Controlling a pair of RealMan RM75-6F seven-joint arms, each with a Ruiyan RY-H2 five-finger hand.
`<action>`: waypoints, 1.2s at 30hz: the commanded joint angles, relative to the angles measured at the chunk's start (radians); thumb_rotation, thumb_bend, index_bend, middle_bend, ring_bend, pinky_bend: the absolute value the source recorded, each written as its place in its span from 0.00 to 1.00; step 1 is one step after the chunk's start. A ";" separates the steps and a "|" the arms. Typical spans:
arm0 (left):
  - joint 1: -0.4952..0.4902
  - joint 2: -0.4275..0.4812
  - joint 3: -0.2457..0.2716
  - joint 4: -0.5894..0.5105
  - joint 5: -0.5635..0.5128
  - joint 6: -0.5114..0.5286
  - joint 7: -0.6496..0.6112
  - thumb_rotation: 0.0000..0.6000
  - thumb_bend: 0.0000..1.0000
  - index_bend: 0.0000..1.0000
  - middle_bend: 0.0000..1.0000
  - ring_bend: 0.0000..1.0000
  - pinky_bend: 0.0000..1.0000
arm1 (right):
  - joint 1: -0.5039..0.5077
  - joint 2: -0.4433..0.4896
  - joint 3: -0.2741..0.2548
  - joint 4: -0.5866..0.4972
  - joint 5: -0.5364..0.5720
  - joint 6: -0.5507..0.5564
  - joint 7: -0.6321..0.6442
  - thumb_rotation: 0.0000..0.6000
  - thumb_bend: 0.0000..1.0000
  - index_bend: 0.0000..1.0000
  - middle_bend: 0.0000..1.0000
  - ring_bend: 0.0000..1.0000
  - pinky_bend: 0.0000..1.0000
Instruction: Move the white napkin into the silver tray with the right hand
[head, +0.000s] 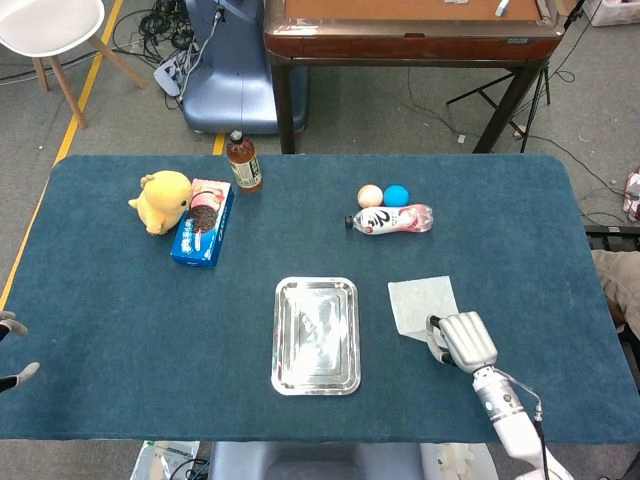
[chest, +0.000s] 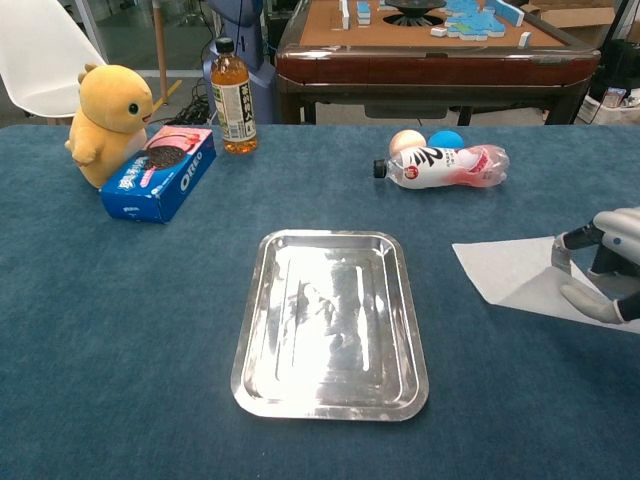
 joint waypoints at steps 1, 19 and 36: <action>0.001 0.004 -0.001 -0.002 -0.001 0.003 0.000 1.00 0.03 0.46 0.31 0.22 0.41 | 0.026 -0.020 0.022 -0.008 0.021 -0.013 -0.035 1.00 0.49 0.58 1.00 1.00 1.00; 0.014 0.031 -0.007 -0.018 0.005 0.028 -0.018 1.00 0.03 0.46 0.32 0.22 0.41 | 0.161 -0.198 0.100 0.068 0.001 -0.002 -0.147 1.00 0.49 0.59 1.00 1.00 1.00; 0.013 0.036 -0.005 -0.015 -0.009 0.011 -0.009 1.00 0.04 0.46 0.32 0.22 0.41 | 0.296 -0.282 0.133 0.105 -0.022 -0.062 -0.168 1.00 0.49 0.60 1.00 1.00 1.00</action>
